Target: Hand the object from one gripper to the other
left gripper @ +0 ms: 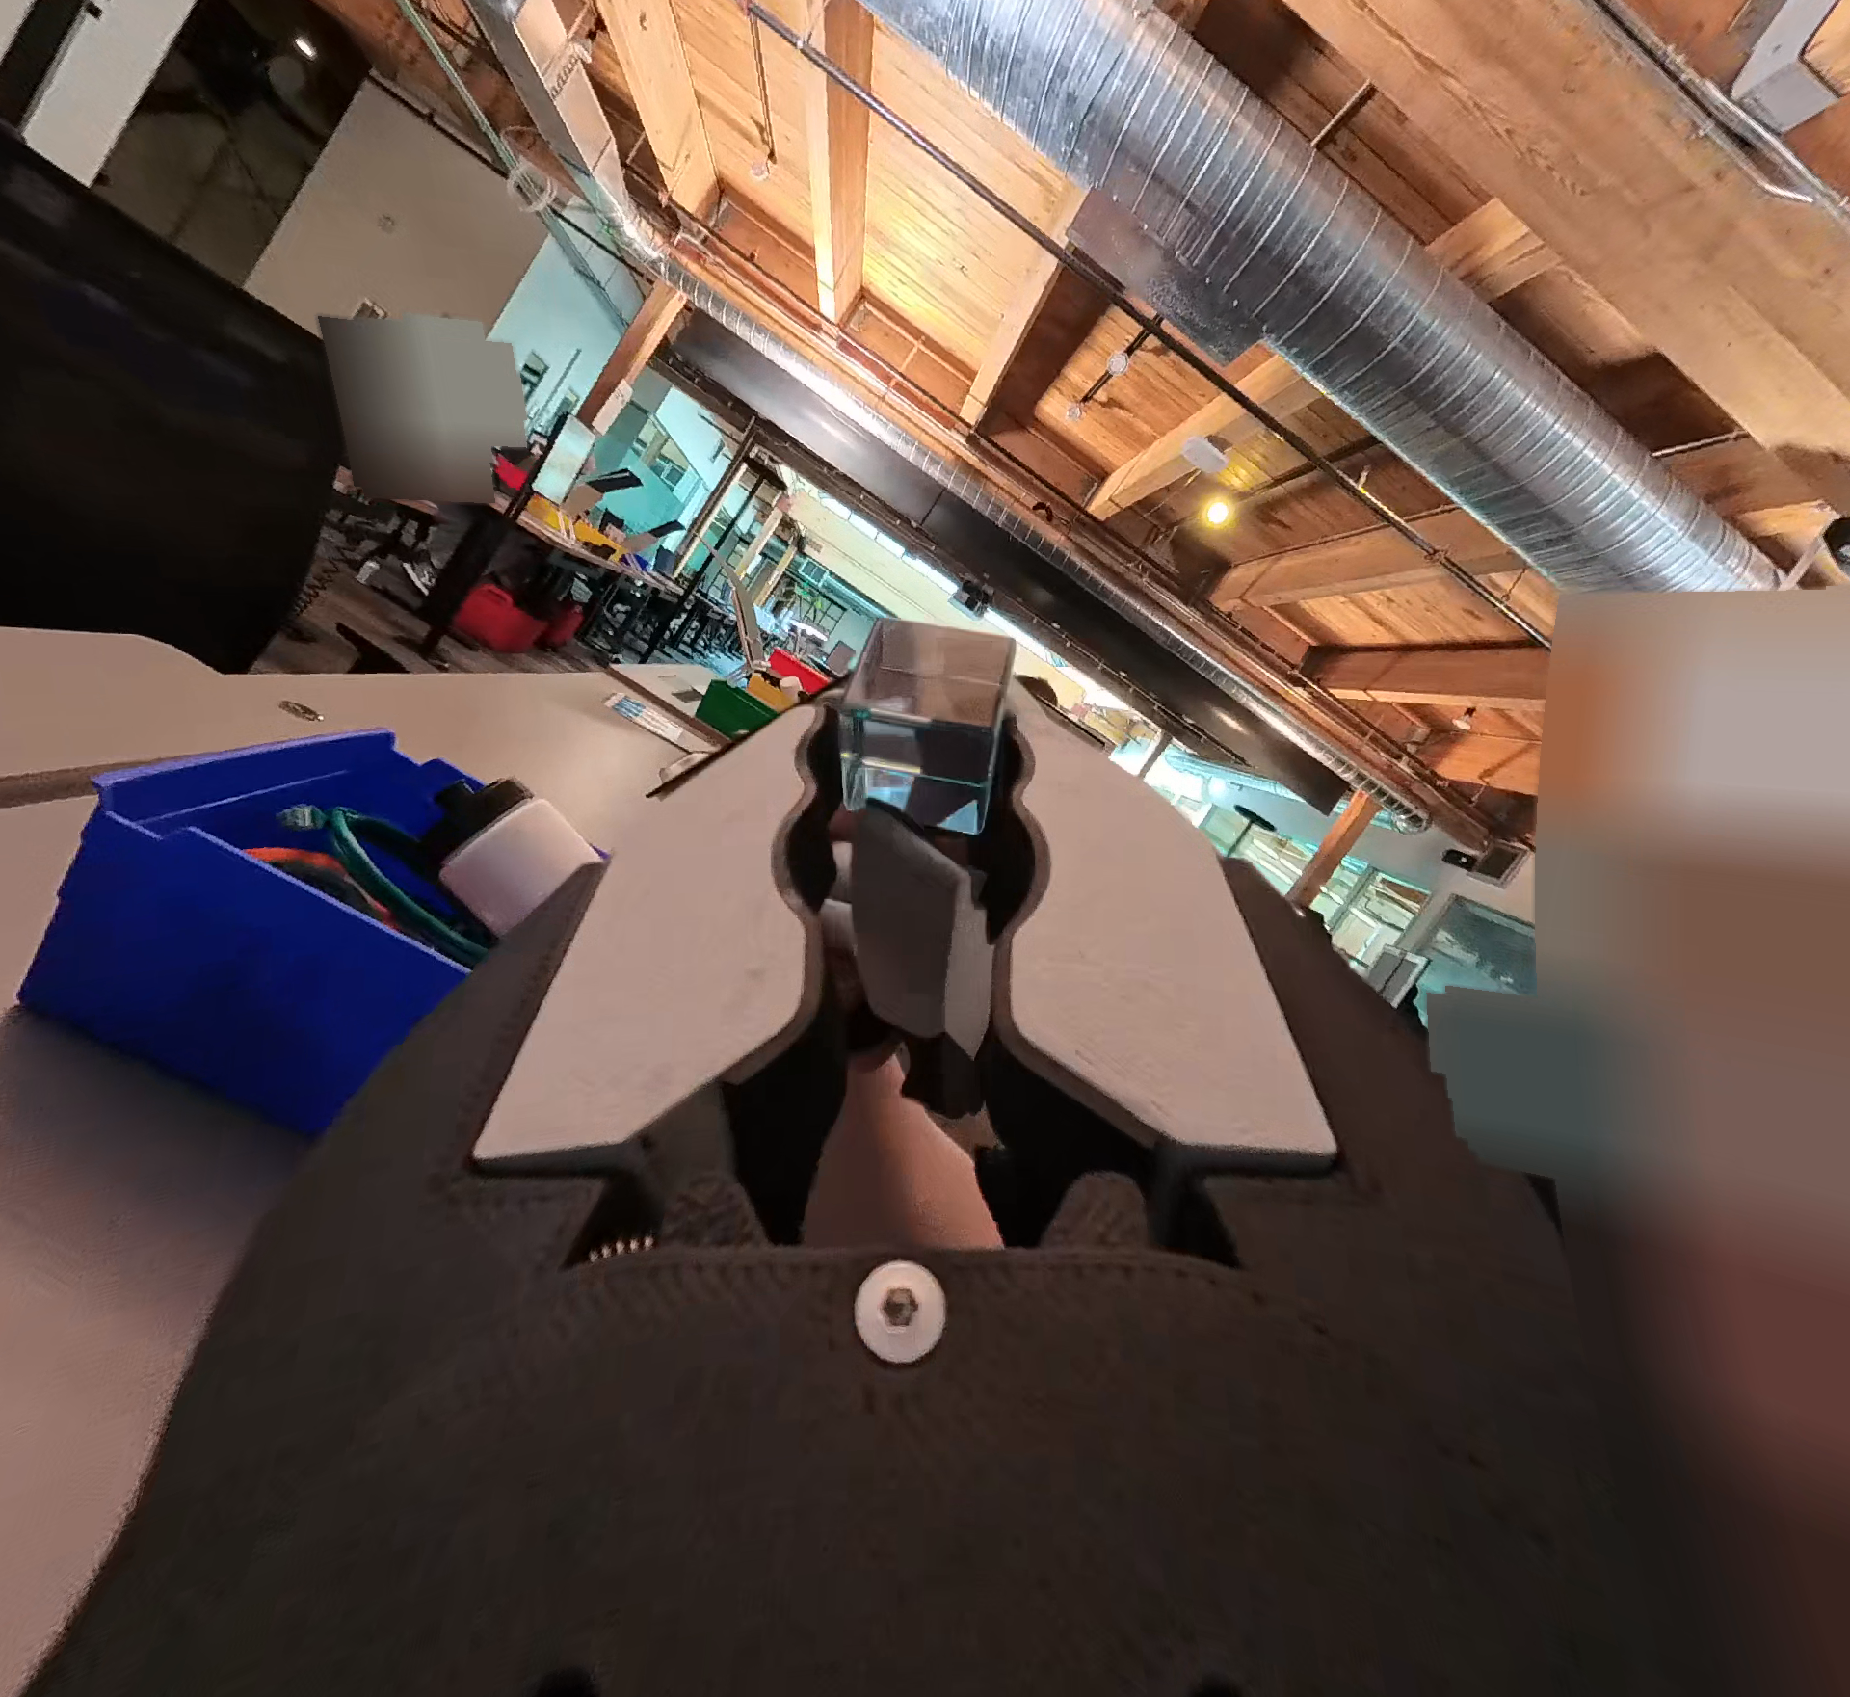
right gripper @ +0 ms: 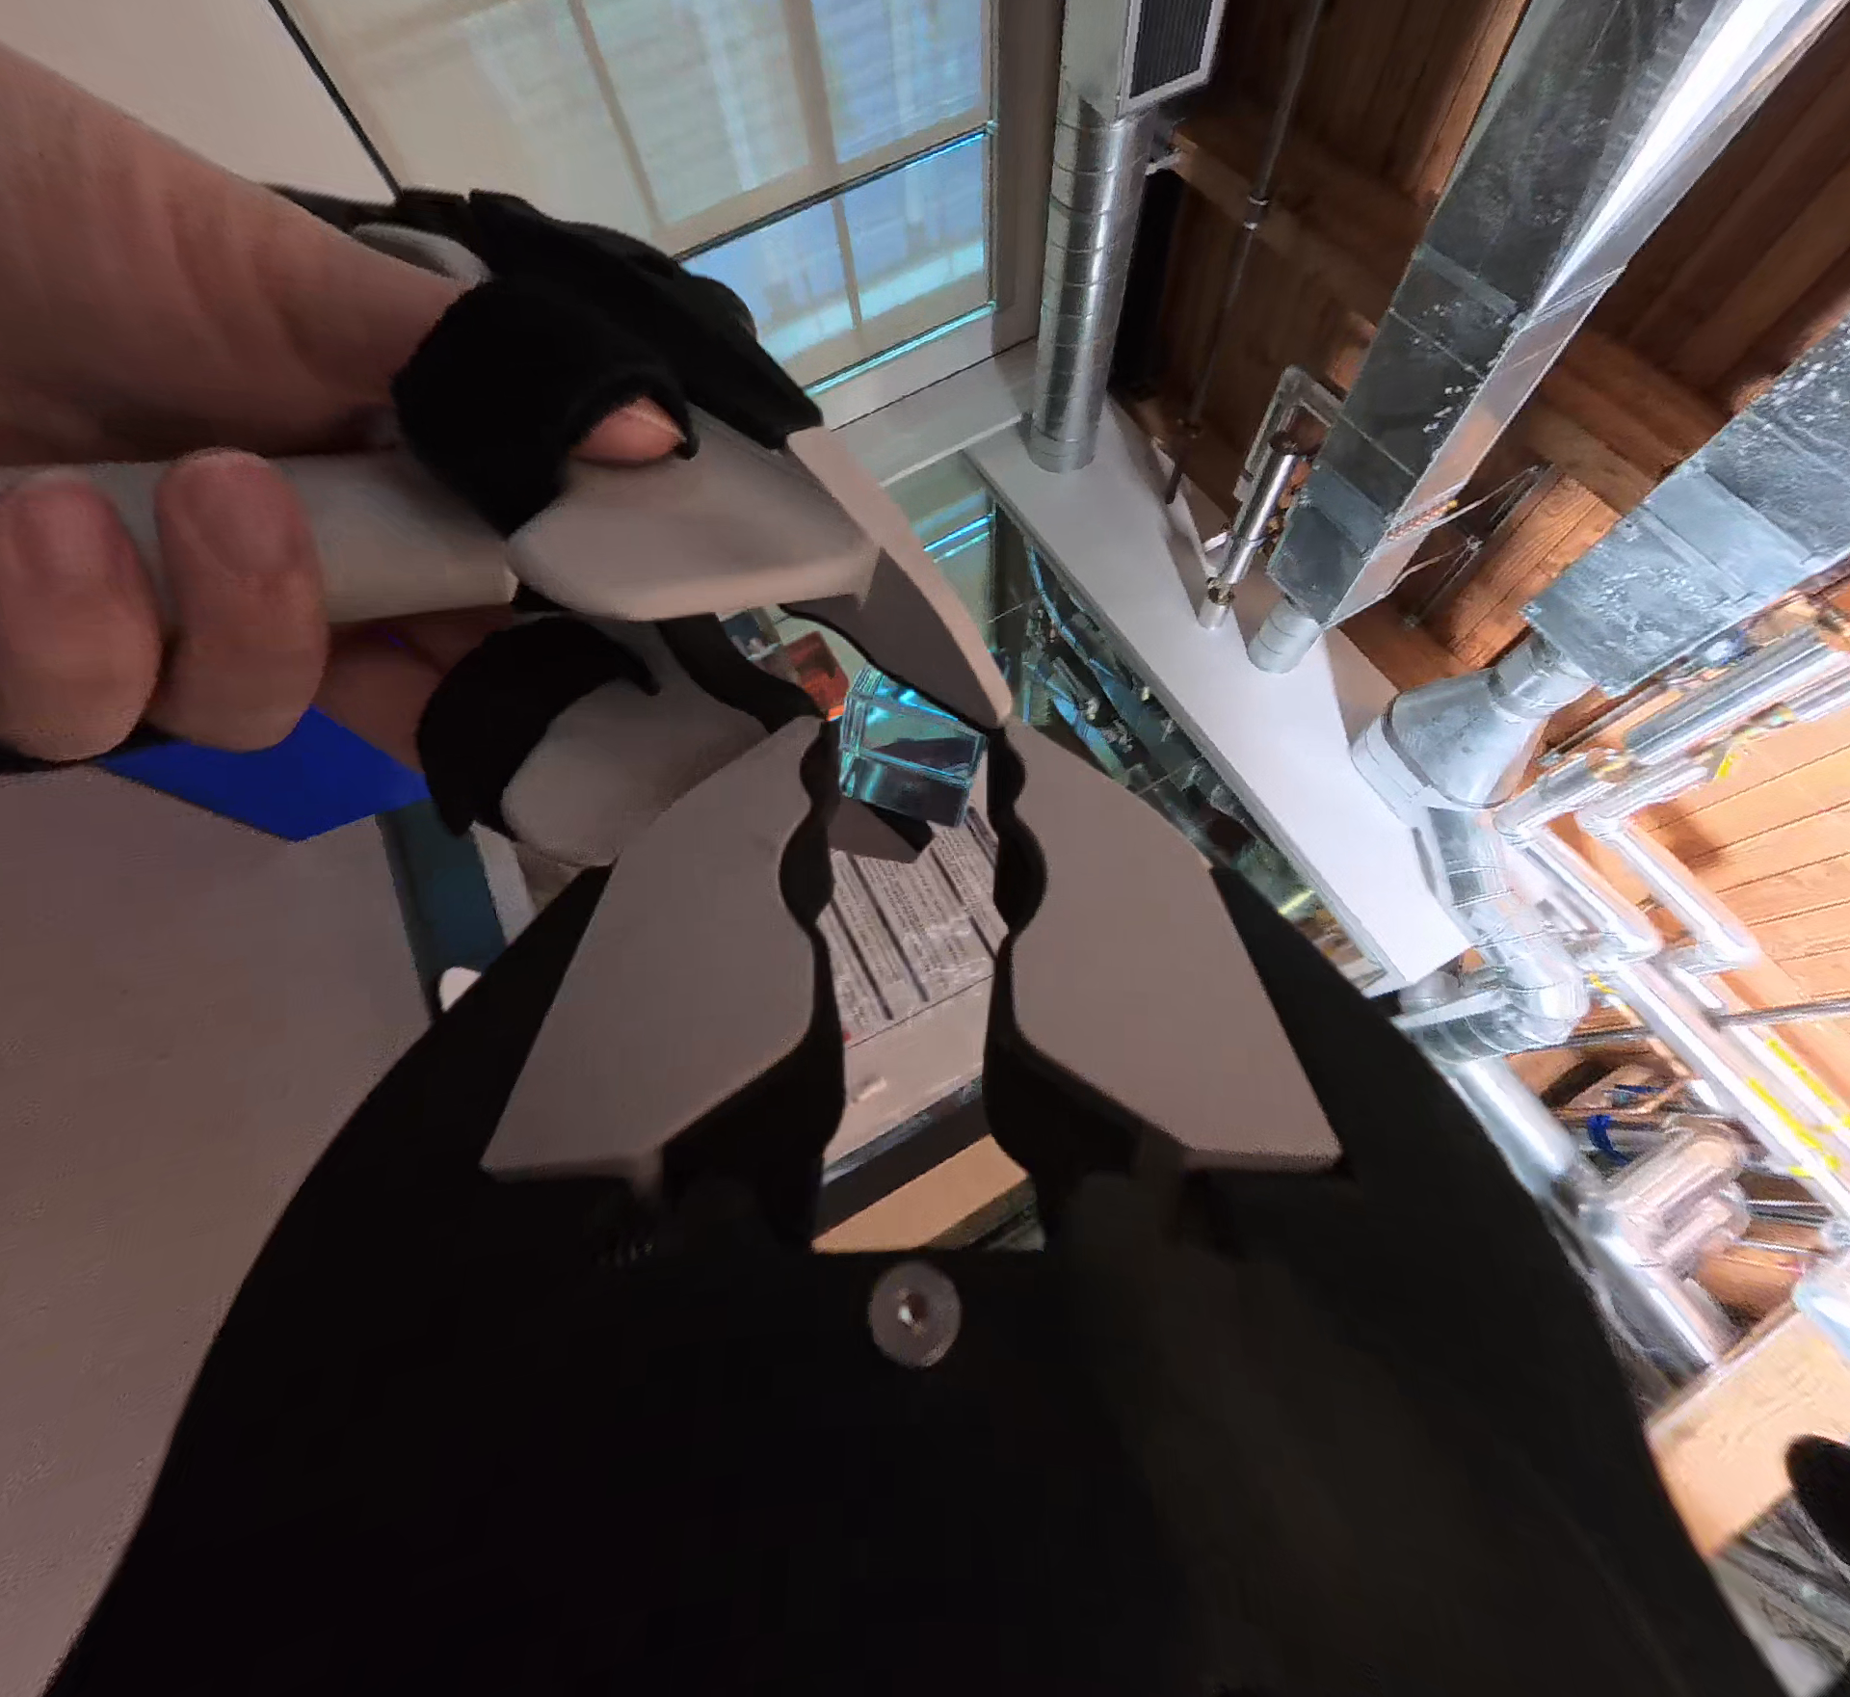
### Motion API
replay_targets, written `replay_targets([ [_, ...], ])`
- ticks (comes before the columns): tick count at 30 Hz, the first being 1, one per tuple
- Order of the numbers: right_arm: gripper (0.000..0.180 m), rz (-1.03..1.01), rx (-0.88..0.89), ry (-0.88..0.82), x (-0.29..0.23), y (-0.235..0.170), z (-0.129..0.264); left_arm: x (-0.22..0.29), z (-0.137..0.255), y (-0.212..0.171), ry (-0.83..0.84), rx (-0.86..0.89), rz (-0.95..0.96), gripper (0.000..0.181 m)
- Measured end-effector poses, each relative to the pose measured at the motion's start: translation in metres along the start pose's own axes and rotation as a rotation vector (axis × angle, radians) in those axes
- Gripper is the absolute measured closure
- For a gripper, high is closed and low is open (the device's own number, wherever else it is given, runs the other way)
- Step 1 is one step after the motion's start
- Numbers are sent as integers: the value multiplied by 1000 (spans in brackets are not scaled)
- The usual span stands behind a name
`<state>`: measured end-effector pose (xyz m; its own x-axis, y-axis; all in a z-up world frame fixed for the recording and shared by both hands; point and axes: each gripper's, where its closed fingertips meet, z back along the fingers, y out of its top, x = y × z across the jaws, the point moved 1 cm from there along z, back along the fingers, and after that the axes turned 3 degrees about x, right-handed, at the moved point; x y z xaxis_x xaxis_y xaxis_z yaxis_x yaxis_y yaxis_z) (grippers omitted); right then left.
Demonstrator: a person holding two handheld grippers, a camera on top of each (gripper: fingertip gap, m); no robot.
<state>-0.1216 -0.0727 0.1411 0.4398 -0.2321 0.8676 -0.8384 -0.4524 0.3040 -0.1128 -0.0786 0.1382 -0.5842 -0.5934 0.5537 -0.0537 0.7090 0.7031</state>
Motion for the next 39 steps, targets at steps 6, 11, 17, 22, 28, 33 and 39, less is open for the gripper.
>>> replay_targets([
  [6, 152, -237, -333, 92, 49, -72, 26, 10, 11, 28, -88, 78, 29, 139],
  [11, 152, -910, -1168, 143, 46, -242, 165, 10, 29, 61, 56, 61, -243, 147],
  [17, 152, -1029, -1650, 274, -10, -289, 242, 17, 39, 77, 126, 54, -415, 153],
  [22, 150, -793, -1744, 247, -9, -305, 242, 24, 43, 84, 90, 88, -395, 153],
  [28, 143, -734, -1499, 102, 44, -273, 208, 29, 81, 122, 281, -8, -544, 135],
  [33, 144, -689, -1226, -36, 91, -232, 177, -23, 195, 160, 966, -311, -813, 133],
  [39, 144, -651, -1258, -18, 86, -235, 179, -119, 290, 129, 1252, -673, -424, 143],
])
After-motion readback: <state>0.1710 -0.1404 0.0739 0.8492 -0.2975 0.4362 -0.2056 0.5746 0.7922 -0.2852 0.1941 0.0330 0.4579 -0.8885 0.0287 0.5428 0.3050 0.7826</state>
